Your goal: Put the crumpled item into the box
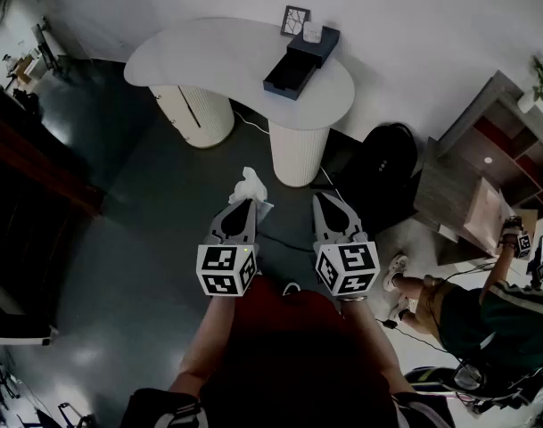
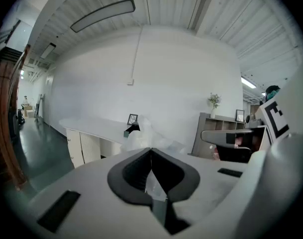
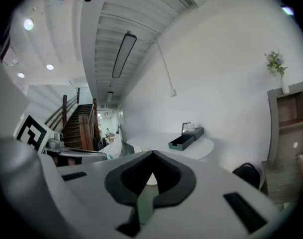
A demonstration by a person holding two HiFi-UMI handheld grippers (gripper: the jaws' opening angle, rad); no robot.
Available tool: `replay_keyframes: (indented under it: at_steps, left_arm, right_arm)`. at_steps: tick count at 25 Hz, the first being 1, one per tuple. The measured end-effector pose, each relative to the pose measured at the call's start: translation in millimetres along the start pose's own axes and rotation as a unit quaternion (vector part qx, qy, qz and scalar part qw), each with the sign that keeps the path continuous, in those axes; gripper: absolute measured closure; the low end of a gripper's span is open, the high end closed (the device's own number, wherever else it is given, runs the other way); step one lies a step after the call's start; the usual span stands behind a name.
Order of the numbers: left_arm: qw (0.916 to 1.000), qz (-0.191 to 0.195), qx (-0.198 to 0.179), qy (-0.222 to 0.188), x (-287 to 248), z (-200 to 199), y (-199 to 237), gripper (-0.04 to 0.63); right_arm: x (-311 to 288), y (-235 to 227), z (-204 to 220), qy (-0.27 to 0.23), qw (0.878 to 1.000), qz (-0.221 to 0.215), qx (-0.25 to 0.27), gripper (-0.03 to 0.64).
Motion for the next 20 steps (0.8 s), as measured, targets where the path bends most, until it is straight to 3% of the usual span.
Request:
replay_keyframes:
  at_steps: [12,20]
  left_arm:
    - [0.9998,-0.002,0.005,-0.017,2,-8,-4,0.571]
    - [1.0,0.0,0.008,-0.005,-11,-7,6,0.572]
  right_arm:
    - [1,-2,4,-0.014,1.0,-0.02,-0.016,0.601]
    - [-16,-4,12,-0.003,0.999,-0.027,-0.036,0.601]
Point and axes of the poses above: the fingertips, and each gripper's own axes: x backward along the fingers, y to its left, z out of its underside, the point moved 2 cm from there along x, backward along the fingers, and after that the axes turned 10 degrees about -z, right-handed, at the moved point
